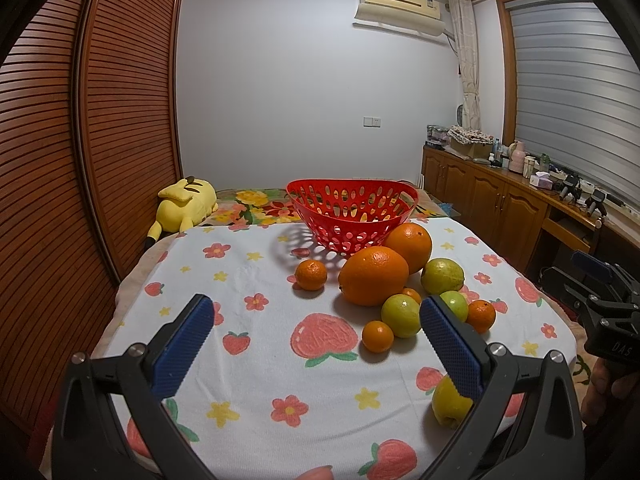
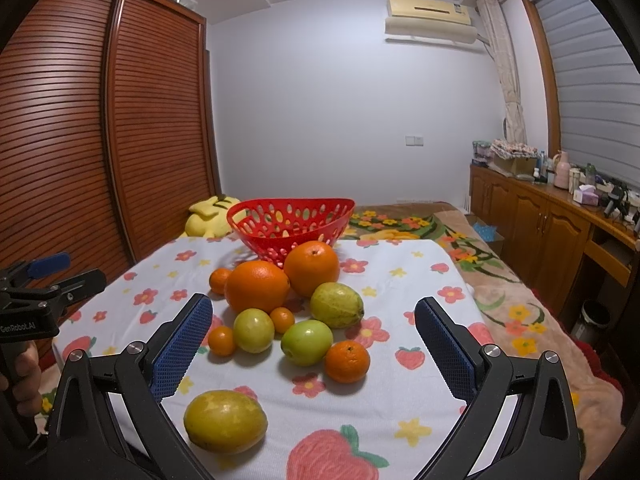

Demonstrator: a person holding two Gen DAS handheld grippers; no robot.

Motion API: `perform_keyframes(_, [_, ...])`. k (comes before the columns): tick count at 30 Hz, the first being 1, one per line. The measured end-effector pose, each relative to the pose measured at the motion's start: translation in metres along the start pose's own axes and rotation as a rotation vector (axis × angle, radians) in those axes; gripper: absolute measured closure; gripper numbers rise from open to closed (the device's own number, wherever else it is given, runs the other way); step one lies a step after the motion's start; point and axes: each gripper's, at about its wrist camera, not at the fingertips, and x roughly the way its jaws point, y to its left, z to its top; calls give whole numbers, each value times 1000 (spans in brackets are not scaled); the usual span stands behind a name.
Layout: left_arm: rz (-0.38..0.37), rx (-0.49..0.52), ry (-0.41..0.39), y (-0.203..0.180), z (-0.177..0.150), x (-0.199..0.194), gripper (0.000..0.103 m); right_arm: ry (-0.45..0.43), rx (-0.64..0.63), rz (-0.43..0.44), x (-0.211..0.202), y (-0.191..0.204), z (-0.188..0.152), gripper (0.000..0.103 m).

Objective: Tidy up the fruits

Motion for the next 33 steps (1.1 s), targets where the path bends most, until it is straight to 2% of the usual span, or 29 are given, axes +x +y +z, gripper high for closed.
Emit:
perform_keyframes(18, [-24,10,36,-4,-5,6,0,12,-2,2,0,5,-8,0])
perform_keyframes(25, [-77,34,123,-13,-17,25,0,50,1,5,6,-1,-12,0])
perform_keyframes(33, [-187,77,224,-33,-27,43,0,103,-1,7,13,-8,-17,0])
